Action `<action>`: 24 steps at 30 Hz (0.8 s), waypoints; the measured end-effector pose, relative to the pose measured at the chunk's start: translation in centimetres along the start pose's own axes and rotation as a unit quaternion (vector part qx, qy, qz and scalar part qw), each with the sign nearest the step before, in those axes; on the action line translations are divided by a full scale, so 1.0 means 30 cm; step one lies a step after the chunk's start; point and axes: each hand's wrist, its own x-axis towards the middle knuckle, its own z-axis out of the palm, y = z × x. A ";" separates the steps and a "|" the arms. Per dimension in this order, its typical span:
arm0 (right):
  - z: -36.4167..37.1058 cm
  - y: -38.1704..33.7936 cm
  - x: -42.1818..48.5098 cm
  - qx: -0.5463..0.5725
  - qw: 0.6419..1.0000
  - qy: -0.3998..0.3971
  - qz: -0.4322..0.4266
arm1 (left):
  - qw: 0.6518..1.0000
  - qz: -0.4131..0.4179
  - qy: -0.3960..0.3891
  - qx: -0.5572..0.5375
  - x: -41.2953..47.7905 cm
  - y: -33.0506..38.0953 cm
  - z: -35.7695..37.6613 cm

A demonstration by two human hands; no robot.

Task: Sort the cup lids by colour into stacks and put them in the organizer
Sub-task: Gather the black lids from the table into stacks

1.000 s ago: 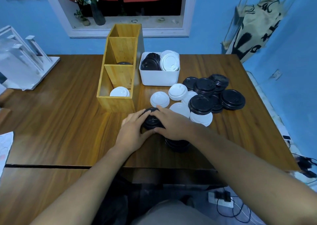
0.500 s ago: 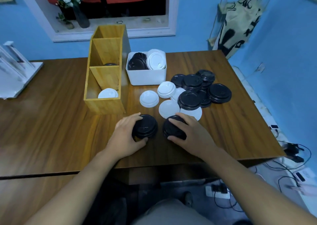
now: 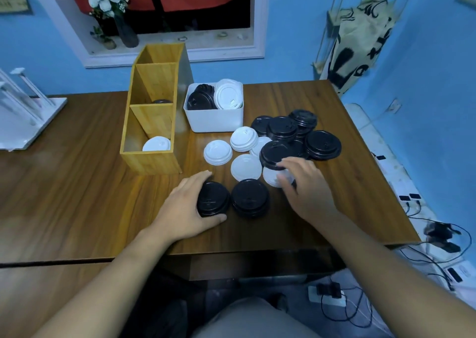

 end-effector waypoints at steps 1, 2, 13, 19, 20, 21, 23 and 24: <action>-0.011 0.030 0.015 -0.006 1.000 0.004 0.011 | 1.000 0.002 0.008 0.000 0.017 0.017 -0.007; -0.018 0.061 0.027 -0.011 1.000 0.005 0.016 | 1.000 0.006 0.018 0.003 0.038 0.038 -0.011; -0.049 0.216 -0.006 0.033 0.997 -0.025 0.063 | 0.993 0.020 -0.022 0.114 0.477 0.433 0.157; -0.066 0.249 0.012 0.060 0.997 -0.018 0.047 | 0.992 -0.027 -0.014 0.123 0.506 0.451 0.211; -0.073 0.264 0.021 0.057 0.998 0.001 0.035 | 0.993 -0.029 -0.006 0.114 0.496 0.454 0.208; -0.082 0.281 0.036 0.046 0.998 0.022 0.027 | 0.994 -0.031 0.003 0.103 0.485 0.456 0.201; -0.105 0.312 0.076 0.003 0.998 0.059 0.025 | 0.996 -0.031 0.028 0.077 0.454 0.457 0.178; -0.114 0.324 0.101 -0.018 0.997 0.065 0.029 | 0.997 -0.029 0.043 0.065 0.433 0.453 0.160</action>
